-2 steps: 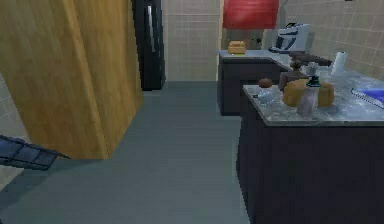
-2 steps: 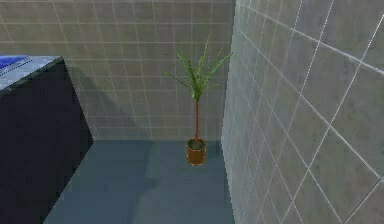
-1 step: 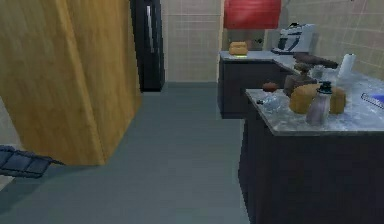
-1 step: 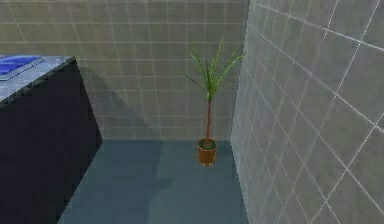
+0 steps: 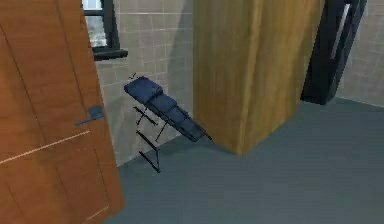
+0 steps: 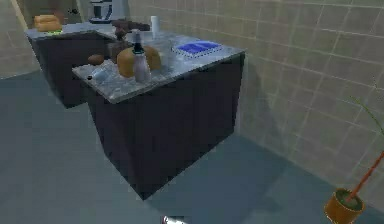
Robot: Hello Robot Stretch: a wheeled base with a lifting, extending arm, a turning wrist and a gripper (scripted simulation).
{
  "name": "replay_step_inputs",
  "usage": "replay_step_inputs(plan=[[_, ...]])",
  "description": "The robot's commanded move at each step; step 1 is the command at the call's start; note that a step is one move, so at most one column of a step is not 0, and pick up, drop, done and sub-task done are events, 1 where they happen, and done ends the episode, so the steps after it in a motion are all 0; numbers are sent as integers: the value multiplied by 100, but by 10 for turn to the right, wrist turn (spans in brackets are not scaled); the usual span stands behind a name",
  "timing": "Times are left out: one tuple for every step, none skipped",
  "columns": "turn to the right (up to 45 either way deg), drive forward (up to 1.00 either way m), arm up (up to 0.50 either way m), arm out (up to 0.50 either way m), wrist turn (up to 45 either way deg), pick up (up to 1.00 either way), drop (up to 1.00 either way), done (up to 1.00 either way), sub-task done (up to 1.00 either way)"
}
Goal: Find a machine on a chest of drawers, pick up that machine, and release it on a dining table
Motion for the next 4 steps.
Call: replay_step_inputs(plan=[[-450,0,0,0,0,0,0,0,0],[-120,0,0,0,0,0,0,0,0],[0,45,0,0,0,0,0,0,0],[-300,0,0,0,0,0,0,0,0]])
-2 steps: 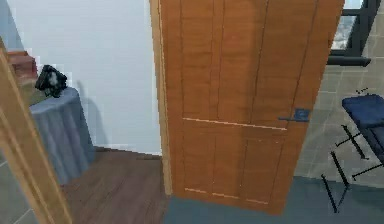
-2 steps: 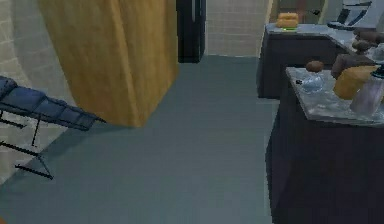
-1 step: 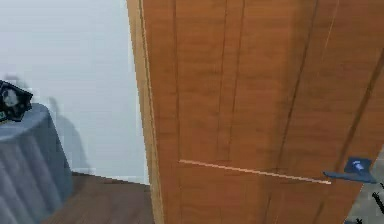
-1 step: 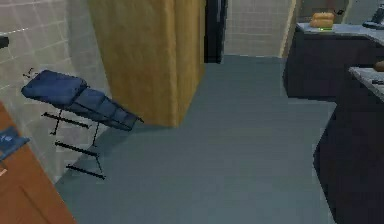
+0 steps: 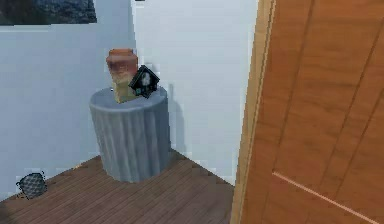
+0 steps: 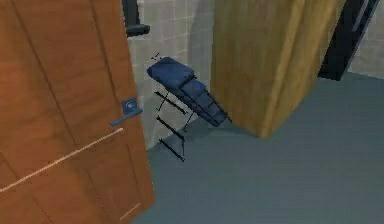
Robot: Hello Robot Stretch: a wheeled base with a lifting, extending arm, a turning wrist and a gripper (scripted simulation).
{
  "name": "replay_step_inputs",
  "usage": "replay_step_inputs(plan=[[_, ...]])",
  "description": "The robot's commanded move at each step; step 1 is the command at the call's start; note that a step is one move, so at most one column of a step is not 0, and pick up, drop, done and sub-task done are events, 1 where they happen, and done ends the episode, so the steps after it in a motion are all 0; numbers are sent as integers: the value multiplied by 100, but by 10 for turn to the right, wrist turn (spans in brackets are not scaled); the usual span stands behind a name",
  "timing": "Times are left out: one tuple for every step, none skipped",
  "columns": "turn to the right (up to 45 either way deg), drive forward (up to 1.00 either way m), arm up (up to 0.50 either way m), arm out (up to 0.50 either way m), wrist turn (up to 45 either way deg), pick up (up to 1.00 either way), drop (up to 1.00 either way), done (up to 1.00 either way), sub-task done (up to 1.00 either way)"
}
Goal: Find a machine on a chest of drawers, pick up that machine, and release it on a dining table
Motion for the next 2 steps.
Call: replay_step_inputs(plan=[[0,40,0,0,0,0,0,0,0],[-450,0,0,0,0,0,0,0,0]])
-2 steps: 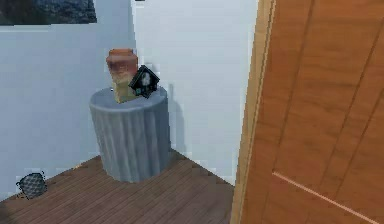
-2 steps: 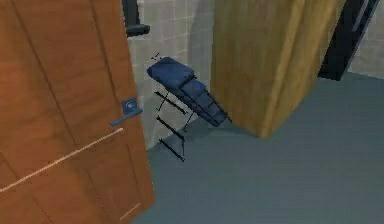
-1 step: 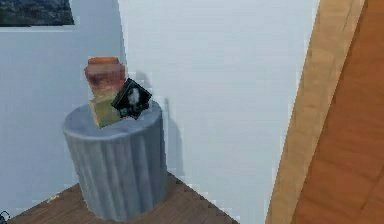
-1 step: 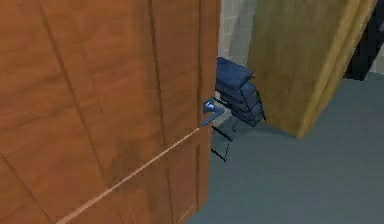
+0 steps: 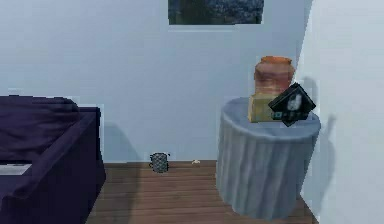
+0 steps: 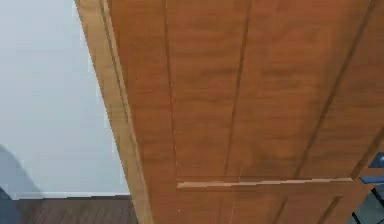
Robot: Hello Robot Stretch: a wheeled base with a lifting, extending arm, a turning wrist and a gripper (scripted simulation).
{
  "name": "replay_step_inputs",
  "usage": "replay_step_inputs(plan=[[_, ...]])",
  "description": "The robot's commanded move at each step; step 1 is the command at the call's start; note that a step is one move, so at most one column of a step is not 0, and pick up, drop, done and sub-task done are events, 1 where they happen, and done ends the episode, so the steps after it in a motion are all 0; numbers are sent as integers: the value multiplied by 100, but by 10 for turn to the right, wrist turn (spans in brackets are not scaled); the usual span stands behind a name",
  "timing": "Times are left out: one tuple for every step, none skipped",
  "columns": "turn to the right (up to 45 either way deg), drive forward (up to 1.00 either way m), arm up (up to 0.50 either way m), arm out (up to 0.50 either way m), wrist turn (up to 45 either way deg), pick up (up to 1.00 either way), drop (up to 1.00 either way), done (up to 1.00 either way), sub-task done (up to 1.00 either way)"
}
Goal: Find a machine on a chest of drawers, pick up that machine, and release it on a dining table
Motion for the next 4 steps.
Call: replay_step_inputs(plan=[[-180,0,0,0,0,0,0,0,0],[0,45,0,0,0,0,0,0,0],[-450,0,0,0,0,0,0,0,0],[-300,0,0,0,0,0,0,0,0]])
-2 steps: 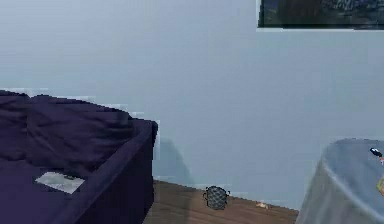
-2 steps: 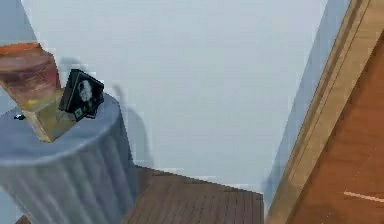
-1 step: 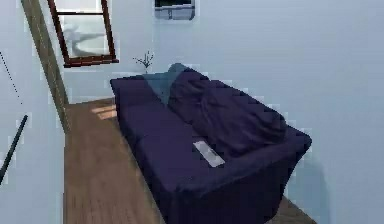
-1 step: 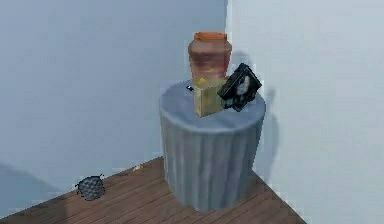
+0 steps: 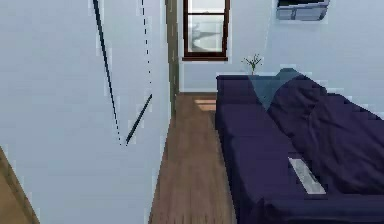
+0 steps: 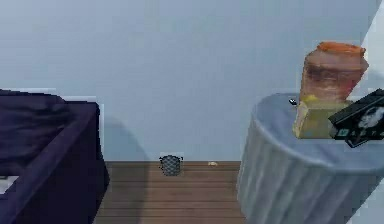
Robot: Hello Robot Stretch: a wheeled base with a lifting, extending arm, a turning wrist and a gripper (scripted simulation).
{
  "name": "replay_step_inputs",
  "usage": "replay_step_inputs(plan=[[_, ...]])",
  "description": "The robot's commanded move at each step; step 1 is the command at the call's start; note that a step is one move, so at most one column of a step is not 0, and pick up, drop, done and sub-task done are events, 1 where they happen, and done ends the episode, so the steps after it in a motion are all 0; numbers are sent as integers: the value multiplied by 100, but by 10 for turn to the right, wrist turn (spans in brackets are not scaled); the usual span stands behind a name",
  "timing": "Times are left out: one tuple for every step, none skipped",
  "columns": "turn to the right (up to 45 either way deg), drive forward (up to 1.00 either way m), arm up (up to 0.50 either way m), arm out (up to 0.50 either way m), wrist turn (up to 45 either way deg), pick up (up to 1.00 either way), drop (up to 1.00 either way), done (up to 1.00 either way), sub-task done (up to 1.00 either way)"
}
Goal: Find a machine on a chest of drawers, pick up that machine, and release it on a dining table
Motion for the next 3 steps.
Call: replay_step_inputs(plan=[[0,100,0,0,0,0,0,0,0],[0,100,0,0,0,0,0,0,0],[-30,0,0,0,0,0,0,0,0]])
